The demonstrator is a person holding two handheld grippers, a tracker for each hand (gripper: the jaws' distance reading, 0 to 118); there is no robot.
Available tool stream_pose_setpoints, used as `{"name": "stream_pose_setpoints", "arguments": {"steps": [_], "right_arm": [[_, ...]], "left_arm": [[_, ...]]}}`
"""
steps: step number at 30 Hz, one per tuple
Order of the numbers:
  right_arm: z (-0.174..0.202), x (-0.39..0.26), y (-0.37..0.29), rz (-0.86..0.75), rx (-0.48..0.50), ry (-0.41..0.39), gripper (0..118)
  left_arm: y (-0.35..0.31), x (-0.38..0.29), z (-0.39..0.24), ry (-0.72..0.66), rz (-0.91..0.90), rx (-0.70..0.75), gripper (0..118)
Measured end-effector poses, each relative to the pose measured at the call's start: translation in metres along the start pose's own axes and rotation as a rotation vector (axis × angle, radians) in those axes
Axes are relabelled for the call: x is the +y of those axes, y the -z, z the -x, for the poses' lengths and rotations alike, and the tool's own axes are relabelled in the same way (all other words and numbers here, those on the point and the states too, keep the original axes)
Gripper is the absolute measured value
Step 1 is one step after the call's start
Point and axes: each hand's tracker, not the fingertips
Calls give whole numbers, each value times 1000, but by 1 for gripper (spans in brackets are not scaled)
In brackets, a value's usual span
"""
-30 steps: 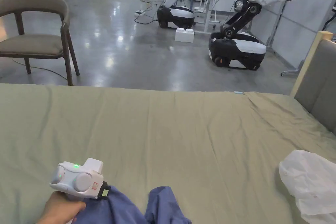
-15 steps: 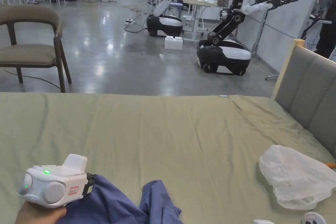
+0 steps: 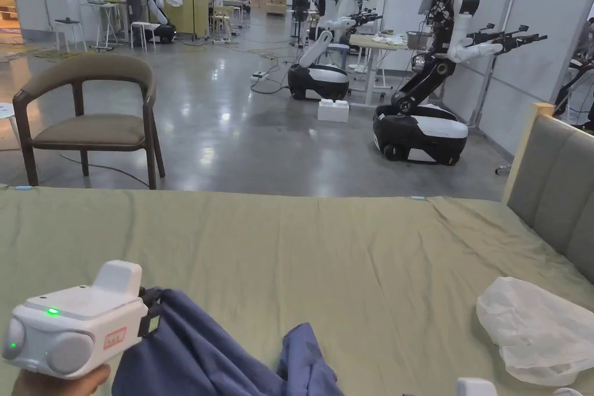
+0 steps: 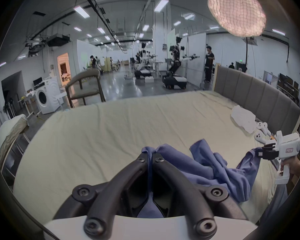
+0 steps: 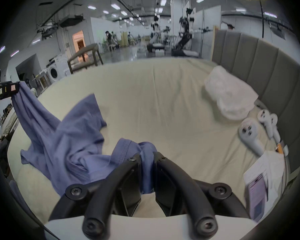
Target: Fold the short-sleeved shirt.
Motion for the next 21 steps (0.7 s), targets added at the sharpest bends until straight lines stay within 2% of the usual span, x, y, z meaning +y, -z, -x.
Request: {"name": "stream_pose_setpoints", "arguments": {"steps": [4,15,21], "right_arm": [[7,39,-46,-115,-37,-48,10],[-12,140,-113,-309,-126,-37,10],[-7,204,-143,-417,-104,-23,10]], "left_arm": [[-47,30,26,0,-93,49,0],[-145,99,124,-85,-253,224,0],[-162,126,166,-148,-280,265,0]]}}
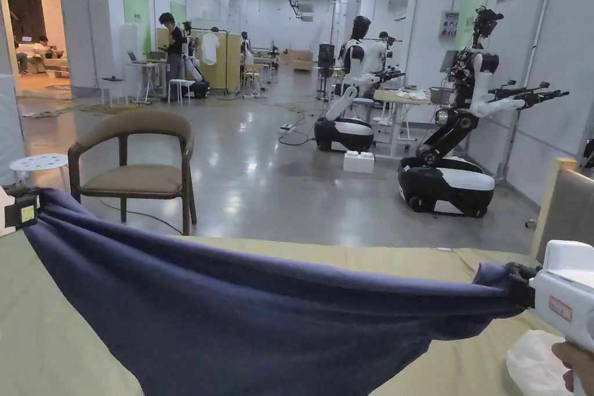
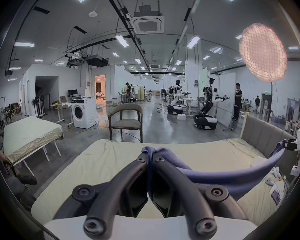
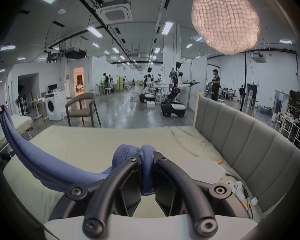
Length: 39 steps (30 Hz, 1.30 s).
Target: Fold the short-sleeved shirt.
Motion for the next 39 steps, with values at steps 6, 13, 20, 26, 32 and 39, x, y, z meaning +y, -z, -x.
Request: {"name": "stream_pose_setpoints", "arguments": {"steps": [6,13,20,26,32,39], "right_arm": [[29,62,2,-58,7,-36,10],[42,115,28,-82,-9,-54,10],[43,141,49,-118,-36,-59,10],[38,118,56,-114,-45,-73,10],[32,47,55,-37,-56,-94,10],[18,-73,23,94,-63,-148,10]], "left_arm": [[21,25,13,-39,5,27,0],[50,49,17,-61,14,55,0],[68,60,2,3,6,76,0],[73,33,-11,66,3,91,0],[67,-42,-25,81,66,80,0],[22,-163,-34,72,169,44,0]]}}
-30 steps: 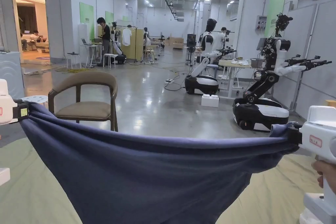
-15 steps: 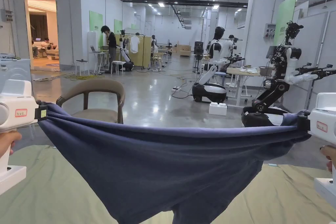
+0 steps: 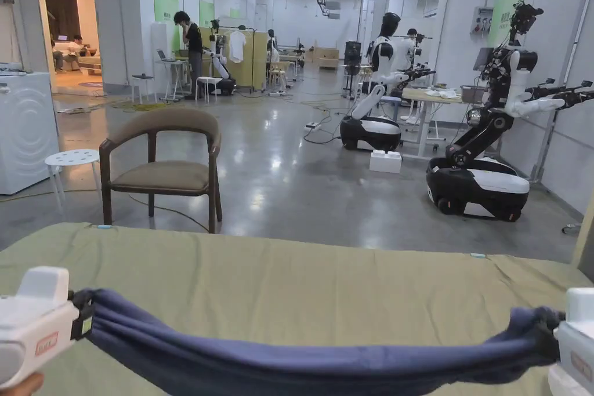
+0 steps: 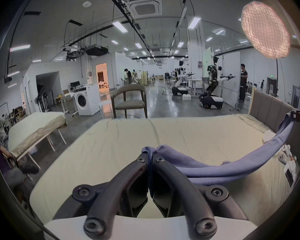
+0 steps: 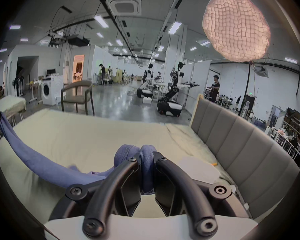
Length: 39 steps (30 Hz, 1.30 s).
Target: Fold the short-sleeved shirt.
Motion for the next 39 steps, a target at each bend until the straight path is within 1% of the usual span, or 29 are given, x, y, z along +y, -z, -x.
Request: {"name": "stream_pose_setpoints", "arguments": {"steps": [4,11,13,16,17,21,22,23,25,26,27,28,29,30,35,37,38,39], "right_arm": [[-1,-73,-20,100,5,-1,10],[9,-169,-54,250,-1,-49,10],[10,-187,-60,277,0,-32,10],[13,-209,-61,313,-5,-34,10],[13,-215,-62,330,-9,-21,10],[17,-226,-64,354,-11,5,12],[19,-227,-66,354,-13,4,17],[21,-226,-68,352,-20,-3,26],[26,-220,-76,329,-41,-16,52],[29,-216,-80,310,-46,-9,58],[32,-213,-83,290,-46,-3,62],[36,-208,-86,269,-46,4,64],[39,-203,-88,246,-46,9,64],[44,-198,-90,222,-39,15,65],[76,-168,-94,74,33,69,66],[91,-156,-92,14,36,77,66],[99,-149,-92,-14,40,88,66],[106,-142,-92,-41,46,99,66]], "left_arm": [[-35,-75,-2,-48,61,-8,0],[-78,-175,7,-15,192,5,0],[-83,-192,7,-11,225,4,0],[-88,-212,10,-16,274,22,0],[-88,-216,11,-18,287,26,0],[-86,-229,16,-19,333,34,3],[-90,-227,12,-14,339,40,6],[-92,-227,12,-13,346,50,9],[-95,-226,15,-15,351,58,18],[-98,-225,13,-14,353,66,22],[-99,-223,13,-12,352,70,27],[-100,-221,14,-10,350,74,37],[-101,-218,14,-8,346,79,44],[-99,-217,13,-6,338,85,47],[-90,-195,-1,15,269,56,48],[-84,-184,-10,27,222,46,48],[-94,-170,-34,43,184,48,48],[-93,-163,-43,51,152,53,48]]}}
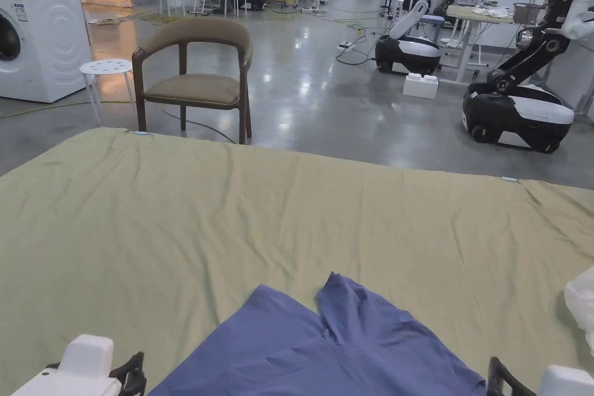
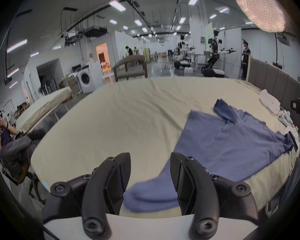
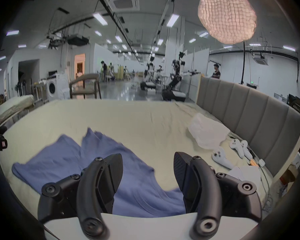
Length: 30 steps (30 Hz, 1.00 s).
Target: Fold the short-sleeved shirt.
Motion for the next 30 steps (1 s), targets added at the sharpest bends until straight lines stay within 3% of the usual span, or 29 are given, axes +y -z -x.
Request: {"name": "stream_pose_setpoints", "arguments": {"steps": [7,9,11,12,13,14,22,30], "right_arm": [[44,43,1,-178,0,58,63],[52,53,-2,-229,7,64,46],[56,64,-3,-249,11,61,14],[58,67,-4,-263,23,62,7],[60,71,-6,-279,34,59,7],[62,74,-6,-285,32,50,5],[70,79,-7,-312,30,18,0],[73,70,3,-263,61,-4,0]], "left_arm": [[-15,57,-48,-23,-260,-19,45],[-21,72,-59,-17,-329,-31,40],[-26,84,-68,-6,-393,-32,23],[-28,90,-72,2,-416,-25,14],[-31,94,-77,5,-435,-18,3],[-33,99,-81,11,-450,-16,0],[-37,104,-79,9,-456,-9,0],[-13,64,-2,-75,-159,9,0]]}}
